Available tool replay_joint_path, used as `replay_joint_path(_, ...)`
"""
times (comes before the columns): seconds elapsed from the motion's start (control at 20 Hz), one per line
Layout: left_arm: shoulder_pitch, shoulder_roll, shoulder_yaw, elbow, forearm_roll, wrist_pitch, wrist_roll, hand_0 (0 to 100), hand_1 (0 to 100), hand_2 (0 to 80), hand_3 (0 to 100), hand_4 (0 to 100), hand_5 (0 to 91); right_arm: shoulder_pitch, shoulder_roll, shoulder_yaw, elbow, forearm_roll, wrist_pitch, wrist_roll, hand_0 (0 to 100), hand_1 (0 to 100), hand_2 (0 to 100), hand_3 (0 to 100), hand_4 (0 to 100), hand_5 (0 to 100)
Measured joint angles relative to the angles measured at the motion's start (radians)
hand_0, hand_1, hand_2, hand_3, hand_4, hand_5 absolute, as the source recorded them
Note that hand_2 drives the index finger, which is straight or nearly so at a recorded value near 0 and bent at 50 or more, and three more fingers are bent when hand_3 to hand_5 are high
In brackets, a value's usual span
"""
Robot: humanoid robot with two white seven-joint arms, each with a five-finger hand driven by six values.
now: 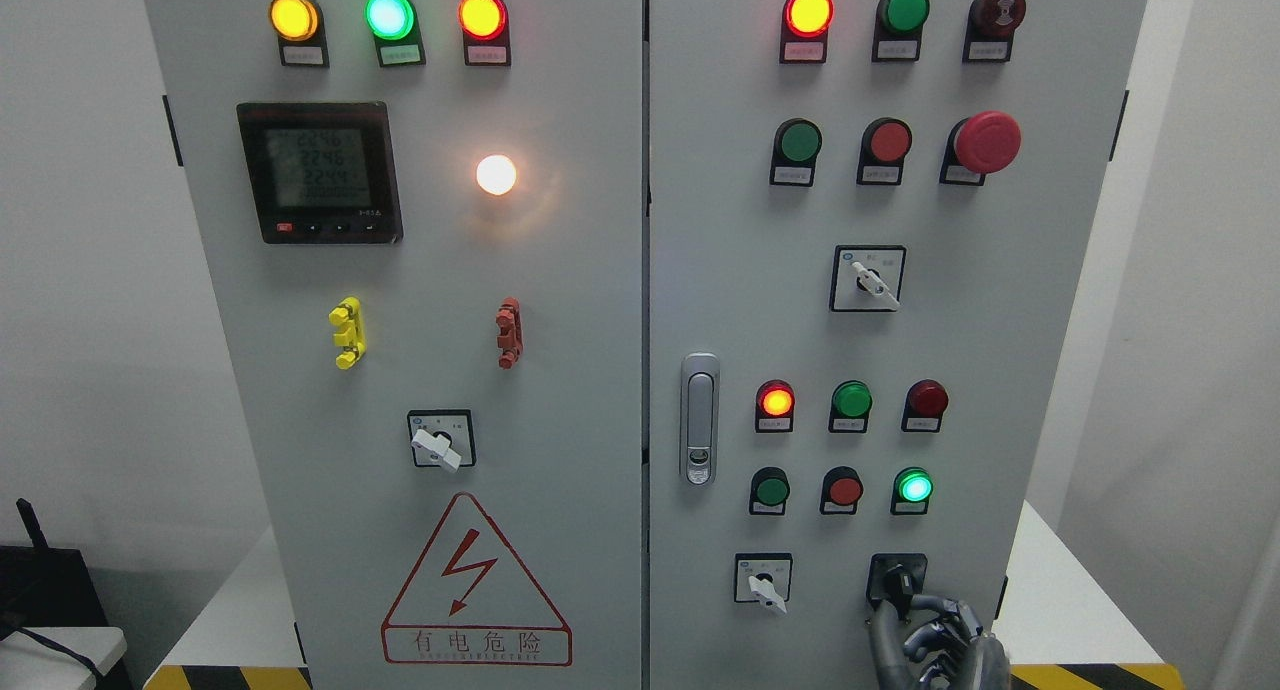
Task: Trip black knob to open circuit
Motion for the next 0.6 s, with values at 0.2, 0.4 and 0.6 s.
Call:
replay_joint_path(0.2,0.0,0.0,0.0,0.0,0.0,0.0,0.0,12,39,0.0,0,0,0.0,0.024,-0.011,-0.002,-0.011,0.0,-0.02,0.013,45,74,35,85,87,90)
replay_joint_path(0.4,0.0,0.0,0.0,0.0,0.0,0.0,0.0,12,39,0.0,0,0,0.0,0.052,-0.023,-0.007,-0.021,-0.002,-0.081,0.036,45,66,33,84,85,88)
replay_joint_path(0.6,0.0,0.0,0.0,0.0,0.0,0.0,0.0,12,39,0.0,0,0,0.0,0.086,-0.044,-0.012,-0.029,-0.002,-0.134,0.045,40,59,31,79,76,78)
